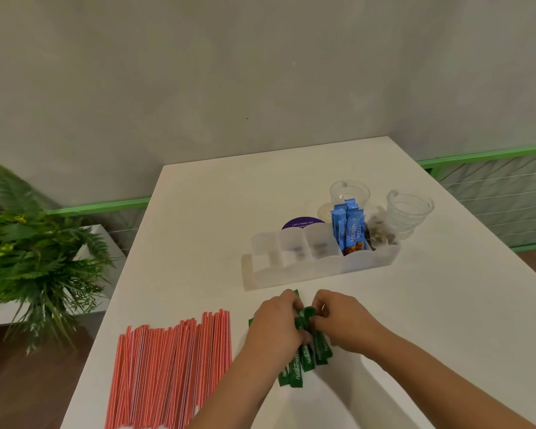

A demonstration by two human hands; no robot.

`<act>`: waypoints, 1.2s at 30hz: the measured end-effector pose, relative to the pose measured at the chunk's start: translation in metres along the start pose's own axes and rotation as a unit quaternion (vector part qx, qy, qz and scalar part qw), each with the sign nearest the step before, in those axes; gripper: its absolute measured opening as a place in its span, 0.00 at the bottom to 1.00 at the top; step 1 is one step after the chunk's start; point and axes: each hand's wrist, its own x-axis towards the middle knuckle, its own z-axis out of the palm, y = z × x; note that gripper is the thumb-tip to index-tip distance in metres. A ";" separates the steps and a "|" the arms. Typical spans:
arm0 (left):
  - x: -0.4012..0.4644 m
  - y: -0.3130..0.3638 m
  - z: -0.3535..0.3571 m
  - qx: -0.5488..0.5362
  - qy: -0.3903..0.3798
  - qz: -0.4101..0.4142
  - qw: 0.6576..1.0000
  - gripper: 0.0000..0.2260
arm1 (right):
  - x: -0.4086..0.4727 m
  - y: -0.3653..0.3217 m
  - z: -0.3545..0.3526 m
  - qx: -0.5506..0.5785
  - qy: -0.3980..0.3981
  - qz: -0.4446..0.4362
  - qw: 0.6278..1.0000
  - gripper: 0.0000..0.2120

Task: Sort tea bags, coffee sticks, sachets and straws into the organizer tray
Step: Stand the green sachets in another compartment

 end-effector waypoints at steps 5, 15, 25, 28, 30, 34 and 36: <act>0.004 -0.002 -0.011 -0.047 -0.007 0.016 0.999 0.16 | -0.005 0.000 -0.010 0.039 0.006 0.010 0.999 0.04; 0.043 0.041 -0.064 -0.143 0.089 0.071 0.983 0.09 | -0.008 -0.003 -0.062 0.046 0.050 -0.016 0.998 0.06; 0.114 0.078 -0.068 0.038 0.128 0.081 0.988 0.05 | -0.003 -0.005 -0.107 -0.009 0.077 -0.056 0.995 0.05; 0.126 0.076 -0.060 0.075 0.110 0.059 0.989 0.06 | 0.000 -0.008 -0.119 -0.025 0.090 -0.072 0.993 0.08; 0.130 0.073 -0.055 0.090 0.110 0.048 0.989 0.06 | 0.003 -0.011 -0.126 -0.037 0.100 -0.084 0.991 0.05; 0.137 0.066 -0.049 0.102 0.083 0.024 0.991 0.05 | 0.014 -0.025 -0.140 -0.052 0.119 -0.091 0.987 0.01; 0.138 0.065 -0.048 0.103 0.079 0.018 0.991 0.03 | 0.023 -0.033 -0.144 -0.106 0.157 -0.100 0.977 0.04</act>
